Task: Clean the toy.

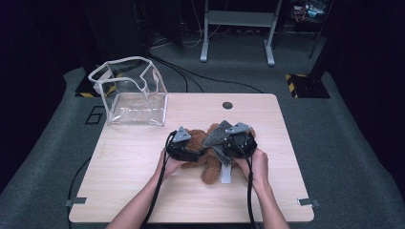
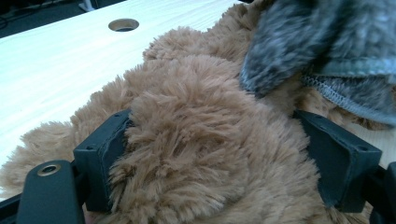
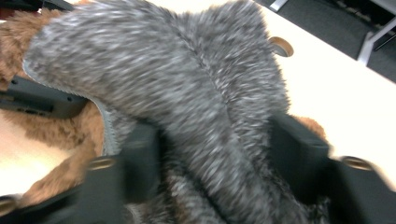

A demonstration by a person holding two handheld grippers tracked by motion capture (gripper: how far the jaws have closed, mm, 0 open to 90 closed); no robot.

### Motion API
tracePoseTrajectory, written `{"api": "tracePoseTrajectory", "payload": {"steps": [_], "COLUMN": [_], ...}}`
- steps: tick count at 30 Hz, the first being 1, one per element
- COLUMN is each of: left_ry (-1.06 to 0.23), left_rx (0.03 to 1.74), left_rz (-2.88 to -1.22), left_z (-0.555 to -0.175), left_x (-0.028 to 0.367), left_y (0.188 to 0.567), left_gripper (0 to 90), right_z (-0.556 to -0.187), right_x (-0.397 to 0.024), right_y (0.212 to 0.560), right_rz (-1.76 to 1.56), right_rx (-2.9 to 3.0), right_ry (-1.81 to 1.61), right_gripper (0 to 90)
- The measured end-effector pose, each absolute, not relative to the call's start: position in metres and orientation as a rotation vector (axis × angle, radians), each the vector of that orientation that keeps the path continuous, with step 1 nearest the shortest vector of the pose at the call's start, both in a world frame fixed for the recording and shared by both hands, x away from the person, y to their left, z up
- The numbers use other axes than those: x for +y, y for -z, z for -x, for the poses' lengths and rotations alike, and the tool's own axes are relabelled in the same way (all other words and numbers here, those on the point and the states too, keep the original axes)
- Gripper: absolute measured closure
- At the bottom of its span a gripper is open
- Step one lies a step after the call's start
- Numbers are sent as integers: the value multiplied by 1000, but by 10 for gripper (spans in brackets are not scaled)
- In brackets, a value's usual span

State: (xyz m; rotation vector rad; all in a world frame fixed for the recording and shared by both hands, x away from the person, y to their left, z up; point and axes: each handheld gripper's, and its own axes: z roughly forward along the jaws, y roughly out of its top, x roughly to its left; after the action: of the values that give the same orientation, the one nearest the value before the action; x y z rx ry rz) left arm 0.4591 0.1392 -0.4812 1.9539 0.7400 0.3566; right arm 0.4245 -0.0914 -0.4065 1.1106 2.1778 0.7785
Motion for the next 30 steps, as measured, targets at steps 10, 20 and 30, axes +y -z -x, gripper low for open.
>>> {"api": "tracePoseTrajectory", "payload": {"steps": [10,20,30], "left_ry": [-359,-354,-329], "left_rx": [732,738,741], "left_rz": [-1960,-1943,-1934], "left_z": [-459,-458,-458], "left_x": [140,138,140], "left_y": [481,481,480], "left_gripper": [173,174,180], "right_z": [-433,-436,-427], "right_x": [-63,-72,-135], "right_y": [401,406,407], "right_rz": [-1044,-1063,-1245], "right_rx": [2244,2205,2117], "right_ry": [-883,-749,-810], "right_gripper": [682,690,690]}}
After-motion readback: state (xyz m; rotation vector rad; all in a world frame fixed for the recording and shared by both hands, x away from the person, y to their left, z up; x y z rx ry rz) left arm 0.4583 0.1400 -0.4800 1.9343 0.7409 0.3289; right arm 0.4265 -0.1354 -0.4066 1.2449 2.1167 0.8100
